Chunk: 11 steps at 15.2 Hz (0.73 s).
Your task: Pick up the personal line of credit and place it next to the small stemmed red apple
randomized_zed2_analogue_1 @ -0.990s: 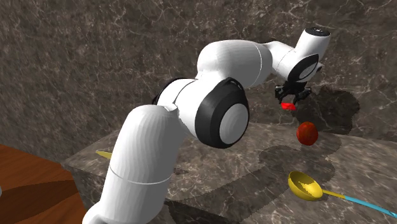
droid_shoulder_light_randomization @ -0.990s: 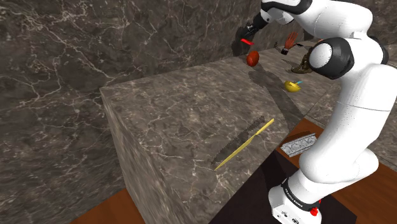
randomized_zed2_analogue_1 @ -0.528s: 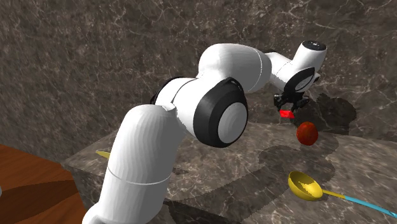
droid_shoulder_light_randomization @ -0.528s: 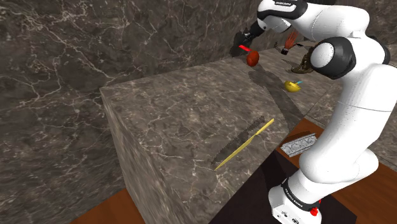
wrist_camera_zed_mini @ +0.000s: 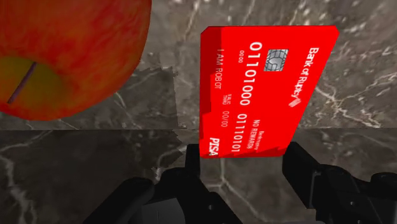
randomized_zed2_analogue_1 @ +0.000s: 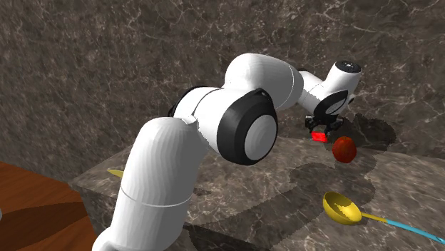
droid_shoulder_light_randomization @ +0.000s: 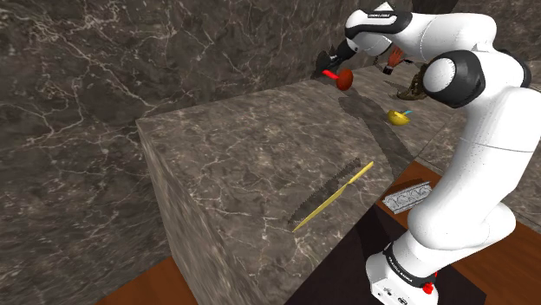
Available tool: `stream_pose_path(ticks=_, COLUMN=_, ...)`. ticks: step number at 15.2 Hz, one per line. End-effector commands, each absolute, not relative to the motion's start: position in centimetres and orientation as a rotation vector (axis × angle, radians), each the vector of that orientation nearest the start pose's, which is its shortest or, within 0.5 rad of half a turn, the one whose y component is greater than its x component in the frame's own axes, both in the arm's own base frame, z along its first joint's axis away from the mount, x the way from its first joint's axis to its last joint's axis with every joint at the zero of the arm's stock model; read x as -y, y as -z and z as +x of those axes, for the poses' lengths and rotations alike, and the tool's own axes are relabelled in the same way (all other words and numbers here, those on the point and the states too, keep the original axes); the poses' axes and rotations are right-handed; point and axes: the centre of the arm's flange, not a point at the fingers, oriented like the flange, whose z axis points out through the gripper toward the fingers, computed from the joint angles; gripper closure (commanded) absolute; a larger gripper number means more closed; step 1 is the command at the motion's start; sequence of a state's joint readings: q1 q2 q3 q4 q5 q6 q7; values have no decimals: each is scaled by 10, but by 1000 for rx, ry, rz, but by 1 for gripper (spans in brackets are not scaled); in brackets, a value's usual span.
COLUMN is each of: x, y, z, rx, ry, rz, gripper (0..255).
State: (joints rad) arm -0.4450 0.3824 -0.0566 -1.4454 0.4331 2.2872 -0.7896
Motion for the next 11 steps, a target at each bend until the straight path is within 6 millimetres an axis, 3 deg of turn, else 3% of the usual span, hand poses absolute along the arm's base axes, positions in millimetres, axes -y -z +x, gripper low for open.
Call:
stream_pose_path(ticks=1, x=329, y=-512, z=634, rx=130, ry=896, rz=-2988, gripper=255)
stream_pose_path(ticks=11, x=329, y=-459, z=634, rx=130, ry=896, rz=-2988, gripper=255)
